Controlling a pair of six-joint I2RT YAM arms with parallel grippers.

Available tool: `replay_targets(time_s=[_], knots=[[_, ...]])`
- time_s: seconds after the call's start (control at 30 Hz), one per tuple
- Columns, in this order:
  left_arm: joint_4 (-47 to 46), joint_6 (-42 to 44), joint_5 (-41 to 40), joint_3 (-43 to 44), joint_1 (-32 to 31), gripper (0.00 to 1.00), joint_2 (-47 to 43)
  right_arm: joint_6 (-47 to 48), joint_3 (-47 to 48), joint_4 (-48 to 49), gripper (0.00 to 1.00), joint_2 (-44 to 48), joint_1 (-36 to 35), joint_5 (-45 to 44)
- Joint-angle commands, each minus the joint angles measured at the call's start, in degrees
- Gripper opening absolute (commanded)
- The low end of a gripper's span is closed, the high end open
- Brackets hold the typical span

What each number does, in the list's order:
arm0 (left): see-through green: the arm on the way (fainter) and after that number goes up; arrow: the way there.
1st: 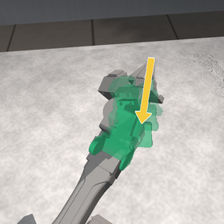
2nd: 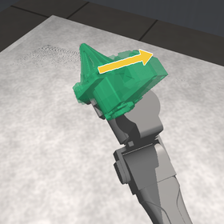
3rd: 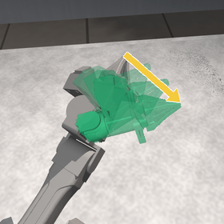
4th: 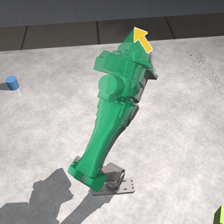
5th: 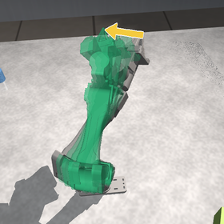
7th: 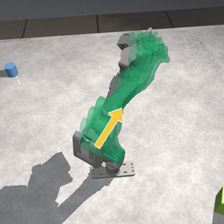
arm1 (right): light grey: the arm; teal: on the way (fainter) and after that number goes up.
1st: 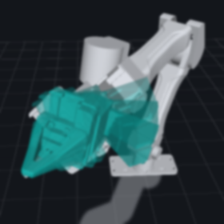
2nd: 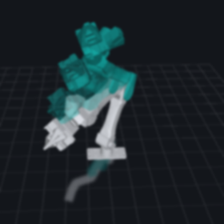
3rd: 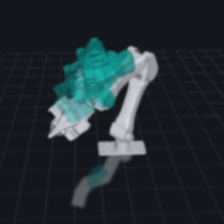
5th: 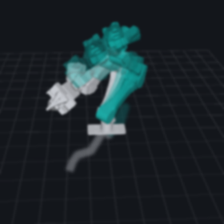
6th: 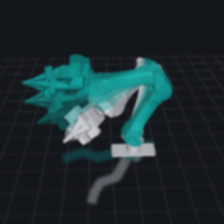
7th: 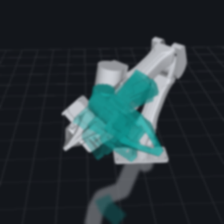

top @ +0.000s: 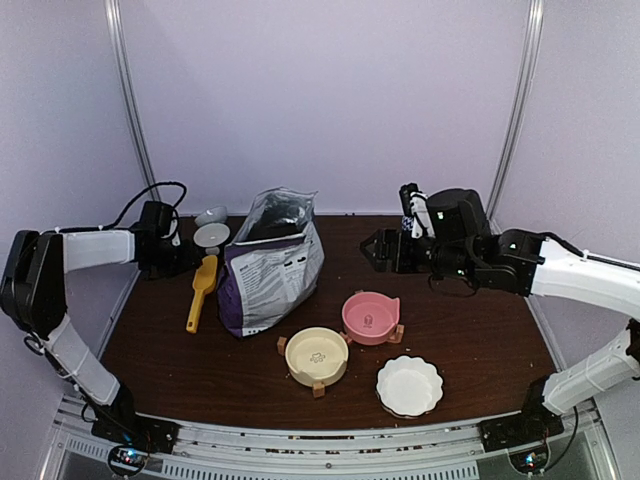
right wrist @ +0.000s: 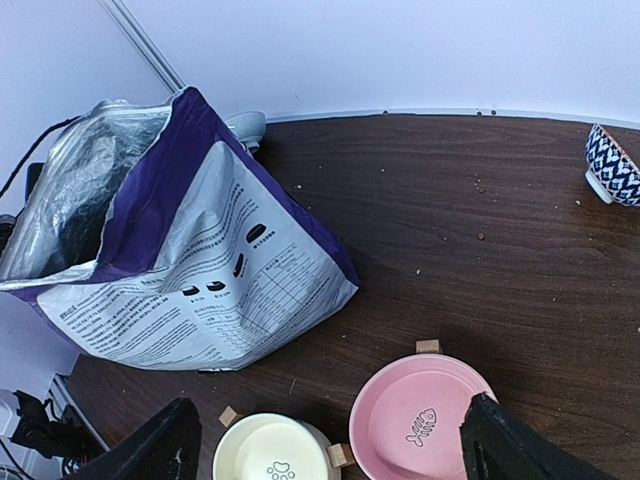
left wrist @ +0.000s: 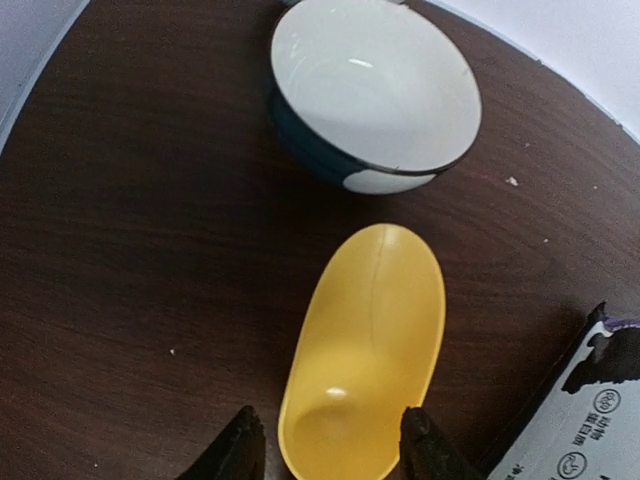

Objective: Serve the pet food

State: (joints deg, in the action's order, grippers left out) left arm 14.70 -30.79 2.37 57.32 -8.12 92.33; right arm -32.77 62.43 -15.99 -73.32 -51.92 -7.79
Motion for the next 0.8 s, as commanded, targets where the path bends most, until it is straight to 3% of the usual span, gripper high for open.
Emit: replay_targets(time_s=[0.0,0.3,0.67,0.77], knots=[[-7.0,-2.1,0.3,-0.9,1.3,0.48,3.4,-0.9,-1.0,0.8,0.92,2.0,0.4,-1.4],[-9.7,-3.1,2.2,-0.8,2.3,0.42,9.0,-1.8,-1.9,1.3,0.92,2.2,0.6,-1.0],[-10.9,-2.4,4.5,-0.7,2.5,0.26,11.3,-2.7,-2.8,1.7,0.92,1.9,0.6,-0.5],[-10.5,-2.1,4.7,-0.4,2.4,0.16,11.6,-2.9,-2.9,1.7,0.92,2.1,0.7,-0.6]])
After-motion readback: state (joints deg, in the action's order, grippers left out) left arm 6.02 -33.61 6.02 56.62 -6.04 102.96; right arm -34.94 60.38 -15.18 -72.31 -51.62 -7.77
